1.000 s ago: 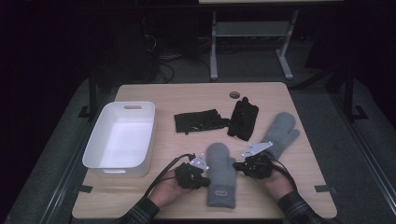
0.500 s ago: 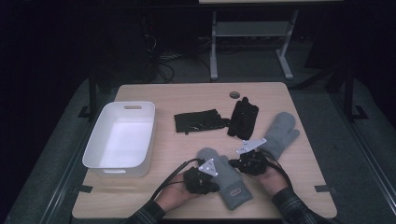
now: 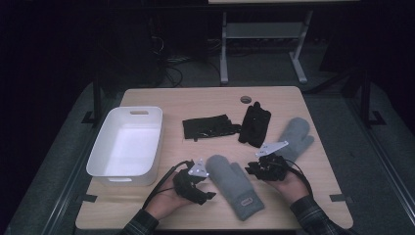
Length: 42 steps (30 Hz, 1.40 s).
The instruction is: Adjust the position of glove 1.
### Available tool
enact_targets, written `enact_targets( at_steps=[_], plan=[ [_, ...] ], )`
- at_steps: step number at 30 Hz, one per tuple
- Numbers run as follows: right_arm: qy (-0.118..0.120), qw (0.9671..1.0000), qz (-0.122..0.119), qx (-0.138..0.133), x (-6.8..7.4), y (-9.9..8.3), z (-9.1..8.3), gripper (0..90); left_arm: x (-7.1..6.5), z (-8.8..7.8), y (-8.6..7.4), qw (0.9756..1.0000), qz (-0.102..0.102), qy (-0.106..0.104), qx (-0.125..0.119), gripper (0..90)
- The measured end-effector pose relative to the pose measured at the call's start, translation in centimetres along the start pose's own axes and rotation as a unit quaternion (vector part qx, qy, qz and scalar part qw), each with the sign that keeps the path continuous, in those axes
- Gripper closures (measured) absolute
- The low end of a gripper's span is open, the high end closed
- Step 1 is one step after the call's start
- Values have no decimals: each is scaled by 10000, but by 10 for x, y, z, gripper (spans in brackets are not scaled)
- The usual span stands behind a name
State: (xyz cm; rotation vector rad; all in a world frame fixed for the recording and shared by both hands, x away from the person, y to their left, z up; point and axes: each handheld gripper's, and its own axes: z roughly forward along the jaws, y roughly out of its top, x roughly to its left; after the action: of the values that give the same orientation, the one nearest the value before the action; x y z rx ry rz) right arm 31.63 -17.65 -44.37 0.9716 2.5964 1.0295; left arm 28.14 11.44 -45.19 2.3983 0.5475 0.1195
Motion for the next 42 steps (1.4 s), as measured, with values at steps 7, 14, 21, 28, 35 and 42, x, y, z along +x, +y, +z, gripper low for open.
enact_targets(
  at_steps=[7,14,21,28,35,42],
  plan=[
    [-433,9988,179,-132,-23,7,-13,900,7,1,-16,9995,2,318,54,139],
    [-925,9940,572,-90,-61,8,-18,900,13,1,-21,9994,-37,335,45,131],
    [-1019,9914,816,39,-78,-1,-16,900,19,1,-28,9992,45,303,-254,129],
    [-939,9919,850,121,-79,-8,-20,900,19,2,-29,9990,34,302,-321,129],
    [-956,9909,936,175,-76,-18,-31,900,19,2,-29,9990,37,298,-333,129],
    [-1023,9888,1070,194,-76,-33,-46,900,19,2,-30,9988,53,301,-383,129]
  ],
)
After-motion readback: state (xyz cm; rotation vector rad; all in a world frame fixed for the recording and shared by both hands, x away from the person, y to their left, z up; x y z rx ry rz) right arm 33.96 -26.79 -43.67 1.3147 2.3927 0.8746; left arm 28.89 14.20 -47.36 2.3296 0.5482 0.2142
